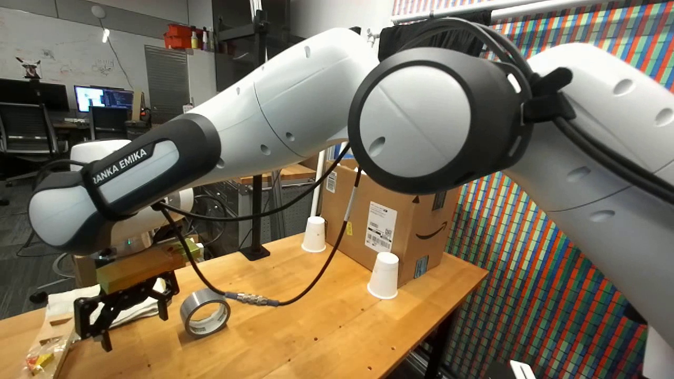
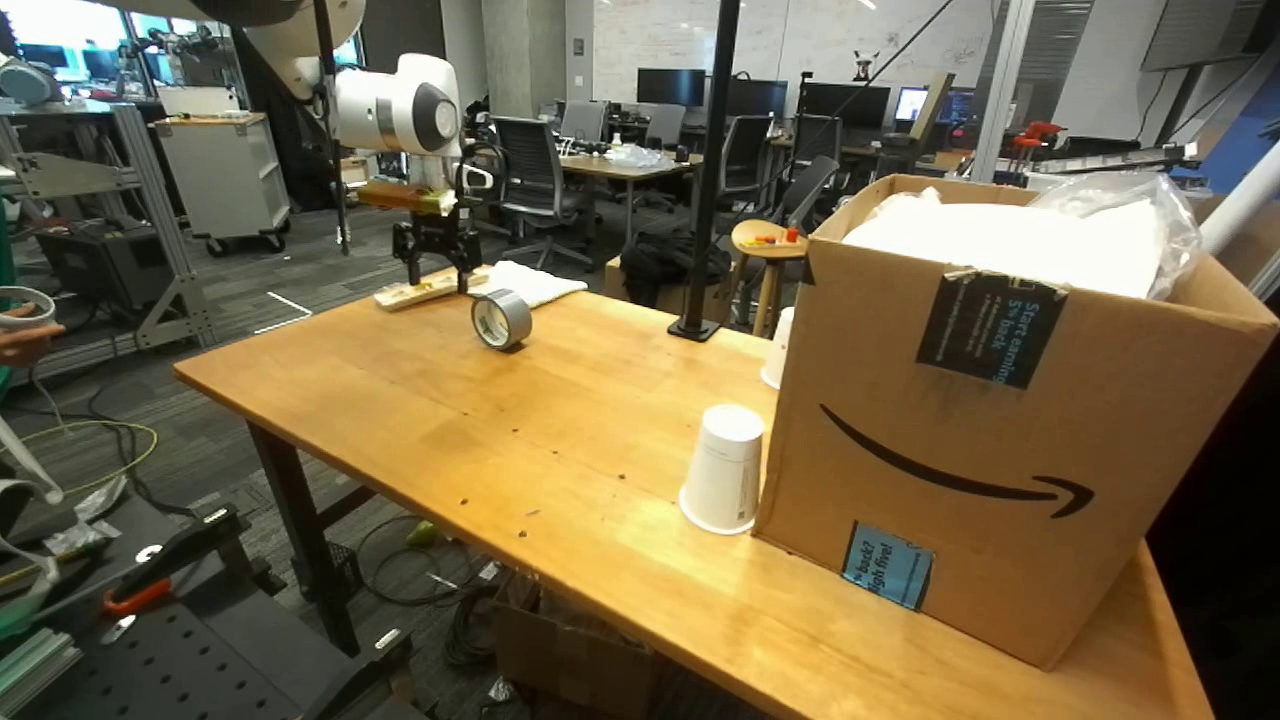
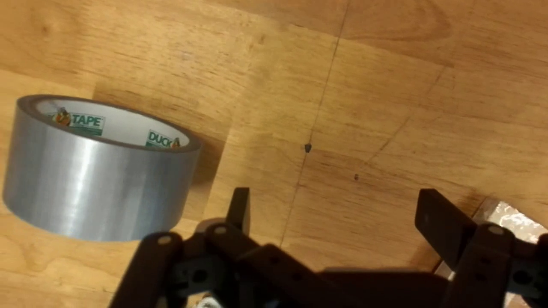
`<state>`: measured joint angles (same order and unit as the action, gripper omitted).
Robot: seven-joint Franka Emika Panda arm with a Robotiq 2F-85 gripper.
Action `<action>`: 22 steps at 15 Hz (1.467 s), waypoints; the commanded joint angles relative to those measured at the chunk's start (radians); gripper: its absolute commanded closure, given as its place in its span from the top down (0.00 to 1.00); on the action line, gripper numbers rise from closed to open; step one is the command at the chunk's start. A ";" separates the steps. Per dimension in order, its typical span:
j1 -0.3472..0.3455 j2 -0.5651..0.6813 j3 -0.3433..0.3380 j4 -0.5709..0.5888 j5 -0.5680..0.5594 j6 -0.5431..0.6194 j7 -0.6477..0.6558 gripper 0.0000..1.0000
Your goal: Move the gray tape to the right
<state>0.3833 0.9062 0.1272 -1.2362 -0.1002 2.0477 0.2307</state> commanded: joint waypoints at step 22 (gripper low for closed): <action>-0.061 0.029 -0.061 0.052 0.006 -0.066 0.021 1.00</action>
<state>0.3244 0.9672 0.0884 -1.1654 -0.0997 1.9841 0.2382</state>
